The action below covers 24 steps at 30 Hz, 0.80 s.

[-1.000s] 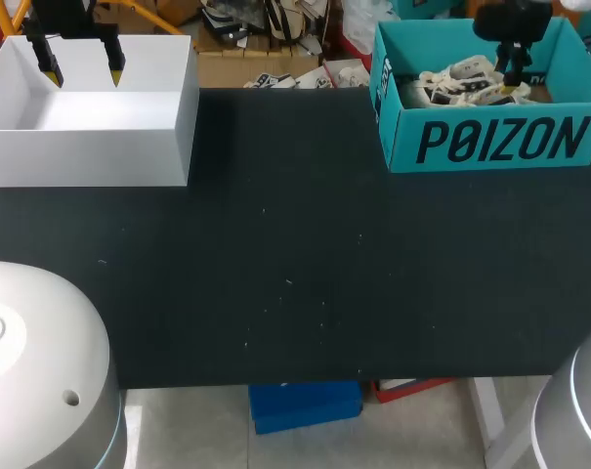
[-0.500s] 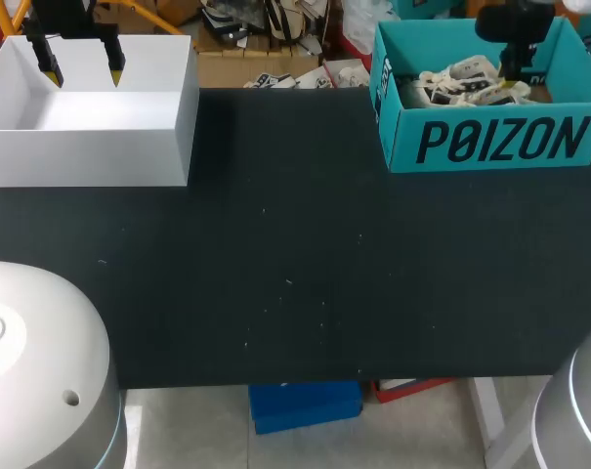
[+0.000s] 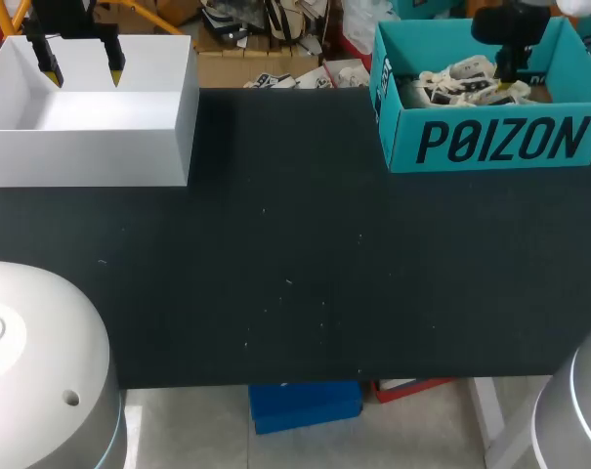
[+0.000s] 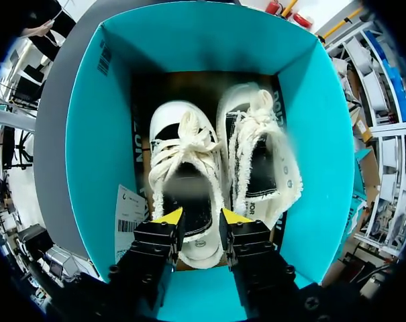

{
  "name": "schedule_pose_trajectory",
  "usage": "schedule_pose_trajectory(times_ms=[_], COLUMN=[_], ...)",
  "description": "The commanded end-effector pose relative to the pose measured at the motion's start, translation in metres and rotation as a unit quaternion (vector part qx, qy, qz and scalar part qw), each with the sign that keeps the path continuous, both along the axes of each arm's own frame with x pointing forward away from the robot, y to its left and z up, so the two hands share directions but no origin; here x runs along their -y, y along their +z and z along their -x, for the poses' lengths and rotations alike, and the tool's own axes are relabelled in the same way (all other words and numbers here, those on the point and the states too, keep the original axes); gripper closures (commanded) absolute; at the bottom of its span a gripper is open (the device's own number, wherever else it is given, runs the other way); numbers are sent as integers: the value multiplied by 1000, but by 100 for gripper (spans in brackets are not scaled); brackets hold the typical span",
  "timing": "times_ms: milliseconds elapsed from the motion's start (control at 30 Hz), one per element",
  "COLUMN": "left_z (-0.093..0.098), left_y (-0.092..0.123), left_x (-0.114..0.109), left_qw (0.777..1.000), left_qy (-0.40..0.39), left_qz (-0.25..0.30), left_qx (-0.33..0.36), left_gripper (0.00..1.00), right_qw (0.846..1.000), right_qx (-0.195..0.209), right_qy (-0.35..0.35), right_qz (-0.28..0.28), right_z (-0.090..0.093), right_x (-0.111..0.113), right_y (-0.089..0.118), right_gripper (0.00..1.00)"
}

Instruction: Take the shoe out of the shoebox, open the shoe tongue, remove and reinsert the insole, then place the shoe into the shoebox

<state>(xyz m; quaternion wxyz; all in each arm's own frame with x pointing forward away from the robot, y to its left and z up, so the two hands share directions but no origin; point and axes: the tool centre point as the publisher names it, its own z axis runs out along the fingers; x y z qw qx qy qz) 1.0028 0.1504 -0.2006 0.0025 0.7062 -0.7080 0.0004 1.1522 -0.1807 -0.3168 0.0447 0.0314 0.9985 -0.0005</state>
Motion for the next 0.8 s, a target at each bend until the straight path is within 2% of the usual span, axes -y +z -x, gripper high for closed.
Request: schedule_pose_trajectory(times_ms=[33, 800], left_z=[0, 0], left_y=[1, 1], left_x=[0, 0], left_qw=[1000, 1000], left_qy=[1, 1], left_qz=[-1, -1], left_qx=[-1, -1], left_gripper=[0, 0], right_qw=[1000, 1000], right_qx=[-6, -12], right_qy=[2, 2], right_qz=[-3, -15], right_z=[-7, -16], right_x=[-3, -2], right_y=[-9, -38], right_gripper=[69, 65])
